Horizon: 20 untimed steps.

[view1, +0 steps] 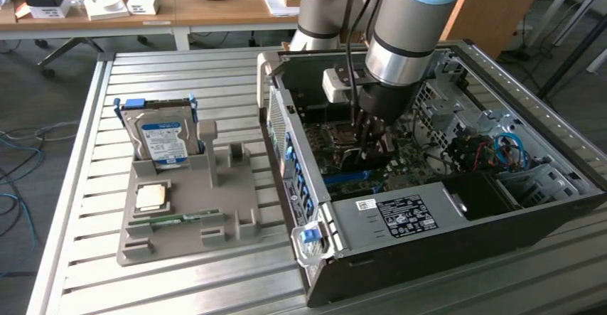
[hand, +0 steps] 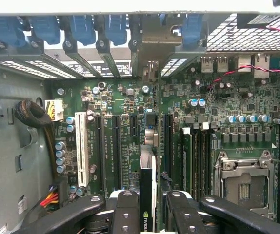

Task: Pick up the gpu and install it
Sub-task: 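Insert the gpu into the slot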

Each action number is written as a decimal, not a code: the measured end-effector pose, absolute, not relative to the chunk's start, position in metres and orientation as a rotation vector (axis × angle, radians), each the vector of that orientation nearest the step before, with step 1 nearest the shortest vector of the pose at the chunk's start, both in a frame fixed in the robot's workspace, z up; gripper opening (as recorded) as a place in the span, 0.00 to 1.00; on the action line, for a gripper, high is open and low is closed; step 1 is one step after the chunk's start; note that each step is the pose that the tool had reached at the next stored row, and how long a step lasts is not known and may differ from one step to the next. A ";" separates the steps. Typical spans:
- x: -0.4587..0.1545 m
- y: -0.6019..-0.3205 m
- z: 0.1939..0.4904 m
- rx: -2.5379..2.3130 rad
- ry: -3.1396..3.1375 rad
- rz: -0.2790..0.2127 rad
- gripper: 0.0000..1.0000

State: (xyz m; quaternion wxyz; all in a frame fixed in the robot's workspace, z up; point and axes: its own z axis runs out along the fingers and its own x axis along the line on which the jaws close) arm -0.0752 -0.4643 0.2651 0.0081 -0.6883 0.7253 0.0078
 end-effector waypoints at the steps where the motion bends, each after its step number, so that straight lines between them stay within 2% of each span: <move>1: -0.075 -0.464 0.265 -2.151 2.267 0.024 0.26; 20: -0.075 -0.464 0.260 -2.152 2.267 0.024 0.26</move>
